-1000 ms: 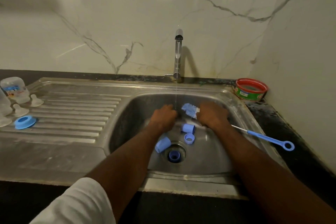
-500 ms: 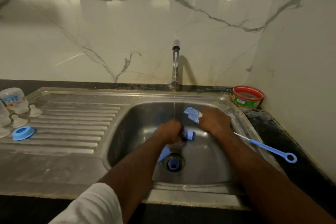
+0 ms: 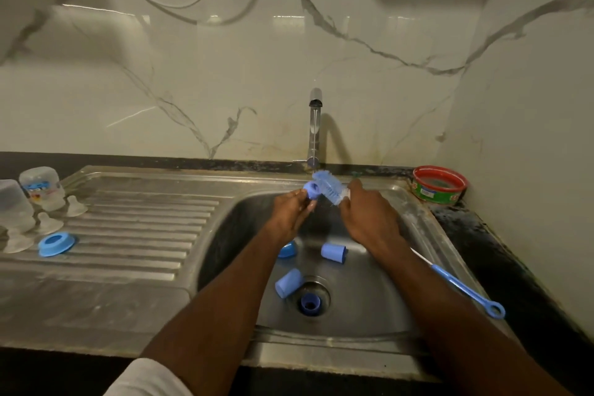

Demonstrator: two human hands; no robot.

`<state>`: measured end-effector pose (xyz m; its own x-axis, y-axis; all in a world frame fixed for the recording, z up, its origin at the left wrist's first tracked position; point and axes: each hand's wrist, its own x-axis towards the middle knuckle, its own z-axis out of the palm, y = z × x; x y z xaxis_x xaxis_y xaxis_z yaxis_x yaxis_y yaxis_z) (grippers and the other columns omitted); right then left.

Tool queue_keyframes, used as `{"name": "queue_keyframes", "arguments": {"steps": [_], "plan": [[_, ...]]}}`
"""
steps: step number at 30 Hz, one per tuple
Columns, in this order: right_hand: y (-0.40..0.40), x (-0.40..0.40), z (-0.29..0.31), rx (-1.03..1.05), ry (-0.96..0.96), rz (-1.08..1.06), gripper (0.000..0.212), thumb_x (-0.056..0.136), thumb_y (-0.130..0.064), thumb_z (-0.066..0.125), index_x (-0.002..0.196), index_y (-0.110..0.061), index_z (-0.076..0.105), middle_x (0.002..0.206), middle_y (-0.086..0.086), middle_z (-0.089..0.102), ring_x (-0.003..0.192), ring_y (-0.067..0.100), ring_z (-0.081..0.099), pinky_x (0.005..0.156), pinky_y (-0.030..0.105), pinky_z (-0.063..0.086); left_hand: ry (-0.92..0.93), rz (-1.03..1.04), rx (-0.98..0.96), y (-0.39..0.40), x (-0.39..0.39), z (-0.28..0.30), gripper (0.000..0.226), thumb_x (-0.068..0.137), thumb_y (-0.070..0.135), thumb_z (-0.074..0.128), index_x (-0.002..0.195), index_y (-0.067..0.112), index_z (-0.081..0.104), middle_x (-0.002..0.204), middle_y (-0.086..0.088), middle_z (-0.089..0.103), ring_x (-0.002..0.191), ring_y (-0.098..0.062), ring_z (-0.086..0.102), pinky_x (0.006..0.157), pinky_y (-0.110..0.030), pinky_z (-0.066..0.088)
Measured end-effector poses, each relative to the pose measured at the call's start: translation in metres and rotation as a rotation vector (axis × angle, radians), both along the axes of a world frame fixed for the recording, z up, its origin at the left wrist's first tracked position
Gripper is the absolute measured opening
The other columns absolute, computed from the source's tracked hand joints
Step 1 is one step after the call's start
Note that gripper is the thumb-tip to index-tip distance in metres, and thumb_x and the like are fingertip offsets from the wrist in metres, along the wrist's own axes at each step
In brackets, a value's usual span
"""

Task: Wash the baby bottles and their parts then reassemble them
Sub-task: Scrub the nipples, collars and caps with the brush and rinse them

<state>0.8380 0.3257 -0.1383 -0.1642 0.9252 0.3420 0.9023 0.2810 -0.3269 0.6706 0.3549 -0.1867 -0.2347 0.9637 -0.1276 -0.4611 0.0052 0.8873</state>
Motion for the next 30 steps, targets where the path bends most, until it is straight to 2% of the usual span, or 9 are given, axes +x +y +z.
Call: {"name": "queue_keyframes", "arguments": {"steps": [3,5,8,11,16,21,24,27,30], "plan": [[-0.004,-0.019,0.005,-0.019,-0.002,0.01,0.032,0.098,-0.025,0.055,0.125,-0.01,0.047,0.112,0.015,0.068,0.097,0.032,0.067,0.068,0.032,0.041,-0.073,-0.101,-0.016,-0.009,0.008,0.008,0.018,0.101,0.008,0.052,0.106,0.003,0.068,0.095,-0.01,0.072,0.083,-0.015,0.067,0.072,-0.02,0.058],[0.001,-0.027,0.013,-0.085,-0.002,-0.068,0.032,0.097,-0.021,0.06,0.125,-0.009,0.053,0.117,0.015,0.067,0.104,0.031,0.066,0.075,0.034,0.045,-0.124,-0.153,-0.003,-0.013,0.01,0.011,0.021,0.103,0.008,0.049,0.111,0.001,0.067,0.097,-0.011,0.072,0.082,-0.015,0.068,0.072,-0.021,0.058],[0.008,-0.022,0.017,-0.086,0.021,-0.119,0.027,0.095,-0.021,0.064,0.12,-0.01,0.063,0.113,0.012,0.07,0.1,0.028,0.068,0.077,0.033,0.049,-0.229,-0.11,0.011,-0.012,0.008,0.02,0.025,0.103,0.009,0.051,0.121,-0.003,0.064,0.099,-0.013,0.074,0.085,-0.017,0.071,0.07,-0.02,0.06],[-0.002,-0.013,0.011,-0.073,-0.059,-0.097,0.027,0.096,-0.023,0.062,0.121,-0.012,0.061,0.117,0.012,0.066,0.101,0.028,0.066,0.077,0.033,0.049,-0.277,-0.049,0.009,-0.006,0.005,0.021,0.023,0.102,0.012,0.056,0.116,-0.004,0.066,0.086,-0.011,0.077,0.073,-0.014,0.074,0.068,-0.02,0.061],[-0.007,-0.011,0.007,0.069,-0.059,-0.084,0.028,0.099,-0.023,0.058,0.126,-0.017,0.055,0.127,0.012,0.046,0.094,0.028,0.065,0.078,0.036,0.049,-0.218,-0.002,-0.014,0.003,0.007,0.018,0.022,0.1,0.013,0.06,0.112,-0.003,0.069,0.09,-0.014,0.077,0.077,-0.017,0.073,0.076,-0.026,0.06],[0.0,-0.024,0.011,0.111,-0.031,-0.045,0.023,0.099,-0.025,0.056,0.121,-0.019,0.058,0.118,0.009,0.055,0.097,0.029,0.064,0.077,0.039,0.05,-0.079,-0.096,-0.039,-0.002,0.013,0.013,0.021,0.1,0.015,0.06,0.112,0.002,0.07,0.097,-0.011,0.076,0.075,-0.011,0.069,0.07,-0.021,0.059],[0.002,-0.018,0.013,0.068,-0.004,-0.122,0.021,0.1,-0.023,0.055,0.119,-0.018,0.061,0.117,0.009,0.059,0.098,0.03,0.065,0.073,0.035,0.044,-0.104,0.008,-0.015,-0.001,0.01,0.02,0.021,0.1,0.014,0.061,0.113,-0.001,0.069,0.088,-0.011,0.074,0.064,-0.01,0.065,0.061,-0.017,0.057],[-0.005,-0.015,0.007,0.083,-0.033,-0.069,0.02,0.099,-0.023,0.055,0.117,-0.018,0.062,0.116,0.009,0.06,0.099,0.029,0.065,0.072,0.031,0.041,-0.141,0.103,-0.019,0.0,0.003,0.024,0.02,0.099,0.014,0.062,0.108,-0.002,0.069,0.085,-0.013,0.072,0.059,-0.01,0.062,0.057,-0.017,0.056],[-0.01,-0.021,0.003,0.128,-0.029,-0.003,0.021,0.101,-0.024,0.054,0.12,-0.018,0.06,0.117,0.009,0.057,0.097,0.028,0.063,0.073,0.033,0.043,-0.016,0.08,-0.048,0.002,0.006,0.017,0.015,0.097,0.017,0.066,0.095,0.004,0.073,0.079,-0.008,0.073,0.061,-0.01,0.061,0.062,-0.021,0.054]]}}
